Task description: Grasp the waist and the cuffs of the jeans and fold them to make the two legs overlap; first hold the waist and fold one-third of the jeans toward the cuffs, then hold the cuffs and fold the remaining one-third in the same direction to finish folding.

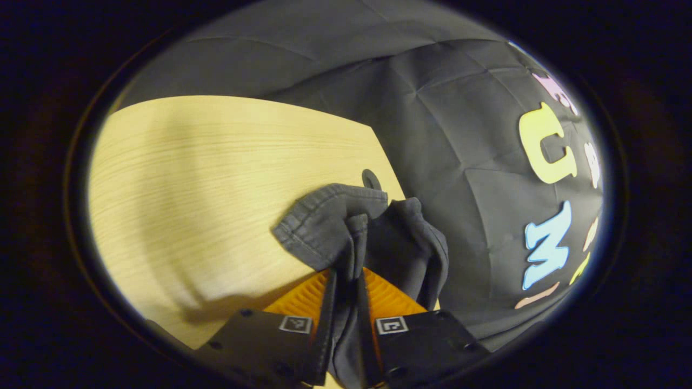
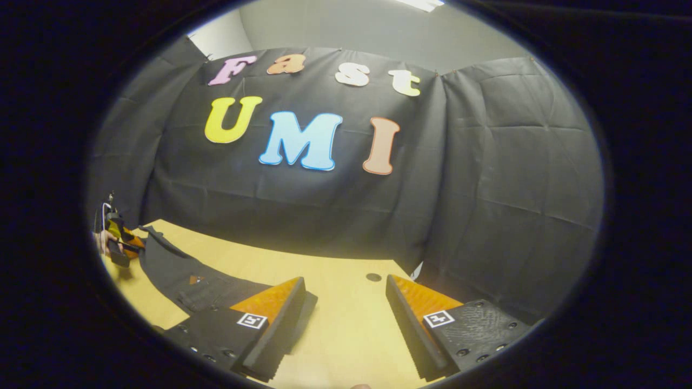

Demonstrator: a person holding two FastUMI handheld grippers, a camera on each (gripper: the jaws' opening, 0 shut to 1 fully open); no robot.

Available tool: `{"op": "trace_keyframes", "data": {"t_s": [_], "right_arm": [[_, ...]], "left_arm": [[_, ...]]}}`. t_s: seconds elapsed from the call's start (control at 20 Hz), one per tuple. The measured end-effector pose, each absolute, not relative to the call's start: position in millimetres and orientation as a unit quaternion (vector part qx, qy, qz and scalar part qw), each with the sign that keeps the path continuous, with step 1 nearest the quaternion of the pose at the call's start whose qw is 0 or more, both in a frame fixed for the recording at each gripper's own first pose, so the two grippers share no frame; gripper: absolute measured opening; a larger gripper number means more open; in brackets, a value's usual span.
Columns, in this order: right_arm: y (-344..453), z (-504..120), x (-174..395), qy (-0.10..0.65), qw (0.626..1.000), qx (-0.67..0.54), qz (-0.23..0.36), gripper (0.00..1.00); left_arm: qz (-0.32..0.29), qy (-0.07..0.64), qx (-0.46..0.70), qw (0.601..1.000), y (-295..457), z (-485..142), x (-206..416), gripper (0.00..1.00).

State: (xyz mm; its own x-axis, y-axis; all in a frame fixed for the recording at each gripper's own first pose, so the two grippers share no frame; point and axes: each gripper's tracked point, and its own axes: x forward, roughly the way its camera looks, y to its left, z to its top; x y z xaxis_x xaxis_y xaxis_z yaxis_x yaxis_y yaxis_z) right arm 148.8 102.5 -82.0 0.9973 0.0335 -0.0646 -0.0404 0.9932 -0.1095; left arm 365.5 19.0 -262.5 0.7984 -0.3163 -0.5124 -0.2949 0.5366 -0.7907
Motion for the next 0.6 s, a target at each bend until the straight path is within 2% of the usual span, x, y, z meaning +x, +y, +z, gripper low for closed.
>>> {"op": "trace_keyframes", "data": {"t_s": [0.1, 0.2, 0.4, 0.6], "right_arm": [[99, -78, 156, 0.031, 0.998, -0.051, 0.016, 0.89], [99, -78, 163, 0.031, 0.998, -0.052, 0.019, 0.89], [99, -80, 169, 0.034, 0.998, -0.051, 0.032, 0.89], [98, -77, 175, 0.034, 0.997, -0.044, 0.047, 0.88]], "left_arm": [[-0.012, 0.321, -0.472, 0.821, 18, -259, 365, 0.24], [-0.009, 0.322, -0.47, 0.822, 22, -258, 367, 0.11], [-0.054, 0.282, -0.517, 0.806, 14, -198, 361, 0.1], [-0.123, 0.235, -0.496, 0.827, -27, -109, 341, 0.1]]}}
